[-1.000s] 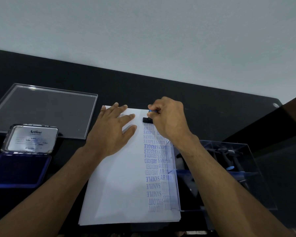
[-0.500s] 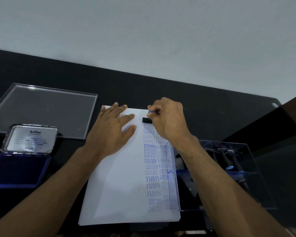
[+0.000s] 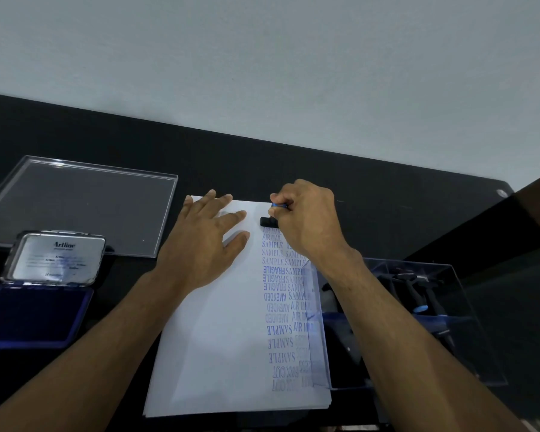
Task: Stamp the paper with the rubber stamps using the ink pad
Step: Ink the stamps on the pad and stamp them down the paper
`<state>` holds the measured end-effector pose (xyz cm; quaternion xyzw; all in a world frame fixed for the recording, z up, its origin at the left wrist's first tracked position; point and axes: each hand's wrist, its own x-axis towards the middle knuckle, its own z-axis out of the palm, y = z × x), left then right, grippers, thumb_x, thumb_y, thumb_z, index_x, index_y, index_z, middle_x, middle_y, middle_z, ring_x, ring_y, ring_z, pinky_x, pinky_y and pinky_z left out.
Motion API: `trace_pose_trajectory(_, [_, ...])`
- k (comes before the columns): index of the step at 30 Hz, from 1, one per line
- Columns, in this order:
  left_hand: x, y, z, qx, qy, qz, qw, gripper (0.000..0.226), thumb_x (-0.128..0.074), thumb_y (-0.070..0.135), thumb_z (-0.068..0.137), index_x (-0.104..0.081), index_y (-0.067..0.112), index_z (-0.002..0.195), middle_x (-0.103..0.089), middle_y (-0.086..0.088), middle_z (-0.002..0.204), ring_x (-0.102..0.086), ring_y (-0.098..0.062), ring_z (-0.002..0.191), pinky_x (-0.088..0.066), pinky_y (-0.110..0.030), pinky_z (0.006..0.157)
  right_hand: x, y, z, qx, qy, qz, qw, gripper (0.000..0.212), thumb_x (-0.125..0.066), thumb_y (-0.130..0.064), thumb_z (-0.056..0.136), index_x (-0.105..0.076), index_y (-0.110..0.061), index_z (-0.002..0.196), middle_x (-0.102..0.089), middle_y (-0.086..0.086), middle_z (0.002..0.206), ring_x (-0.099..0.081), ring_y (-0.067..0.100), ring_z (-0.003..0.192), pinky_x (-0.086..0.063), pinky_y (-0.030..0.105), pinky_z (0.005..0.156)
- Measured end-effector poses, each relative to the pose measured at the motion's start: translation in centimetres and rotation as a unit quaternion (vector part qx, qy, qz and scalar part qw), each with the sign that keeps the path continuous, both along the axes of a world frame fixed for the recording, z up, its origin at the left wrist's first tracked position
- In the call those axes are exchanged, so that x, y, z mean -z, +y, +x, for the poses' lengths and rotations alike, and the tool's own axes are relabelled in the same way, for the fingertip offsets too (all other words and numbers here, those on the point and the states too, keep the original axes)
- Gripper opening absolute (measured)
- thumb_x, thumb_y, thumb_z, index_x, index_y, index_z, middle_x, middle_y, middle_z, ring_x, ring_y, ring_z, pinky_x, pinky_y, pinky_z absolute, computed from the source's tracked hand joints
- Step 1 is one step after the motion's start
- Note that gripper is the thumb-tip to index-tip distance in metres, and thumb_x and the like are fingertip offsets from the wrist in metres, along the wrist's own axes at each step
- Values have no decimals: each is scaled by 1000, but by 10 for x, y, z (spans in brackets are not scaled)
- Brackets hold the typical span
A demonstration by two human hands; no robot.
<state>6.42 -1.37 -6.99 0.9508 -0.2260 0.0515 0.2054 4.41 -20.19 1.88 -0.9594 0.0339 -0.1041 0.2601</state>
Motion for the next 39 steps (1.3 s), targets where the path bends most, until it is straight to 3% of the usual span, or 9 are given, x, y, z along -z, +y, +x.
trace_pose_trajectory(2, [0, 0, 0, 1, -3, 2, 1000, 63, -30, 64, 96, -57, 30, 141, -41, -1, 158, -26, -24, 151, -14, -53, 124, 1, 0, 0, 1, 1, -2, 1000, 9, -75, -13, 86, -77, -13, 95, -69, -2, 97, -66, 10, 86, -55, 22, 82])
trace_pose_trajectory(7, [-2, -1, -1, 0, 2, 3, 1000, 65, -28, 65, 95, -57, 30, 141, -40, -2, 158, -26, -25, 151, -14, -54, 124, -1, 1, -2, 4, 3, -2, 1000, 10, -75, -14, 86, -76, -13, 96, -68, -2, 97, -62, 7, 81, -48, 12, 74])
trace_pose_trajectory(16, [0, 0, 0, -2, 2, 5, 1000, 65, -27, 66, 95, -55, 31, 143, -38, 0, 159, -24, -23, 152, -10, -51, 125, 3, 0, -11, 26, 9, 30, 999, 19, -72, -19, 89, -73, -16, 107, -66, -2, 106, -59, 7, 85, -42, 8, 75])
trace_pose_trajectory(22, [-1, 0, 0, 0, 11, 0, 1000, 64, -27, 66, 95, -53, 33, 144, -36, 2, 160, -21, -21, 153, -8, -50, 126, -6, -15, -25, 109, -119, 153, 975, 14, -71, -13, 83, -73, -23, 94, -69, -7, 87, -67, 6, 76, -59, 28, 73])
trace_pose_trajectory(28, [-5, 0, -2, -1, 17, -2, 1000, 65, -27, 67, 94, -54, 33, 143, -36, 2, 160, -21, -22, 153, -8, -51, 126, -7, -19, -38, 162, -101, 241, 952, 14, -69, -9, 82, -69, -23, 85, -69, -6, 77, -70, 16, 70, -60, 37, 68])
trace_pose_trajectory(39, [-8, 0, -4, 6, 12, 8, 1000, 63, -30, 64, 95, -55, 31, 142, -39, 0, 159, -24, -24, 152, -10, -52, 125, -5, -14, -47, 158, -92, 256, 949, 15, -69, -7, 81, -69, -21, 86, -69, -6, 76, -70, 16, 72, -61, 38, 68])
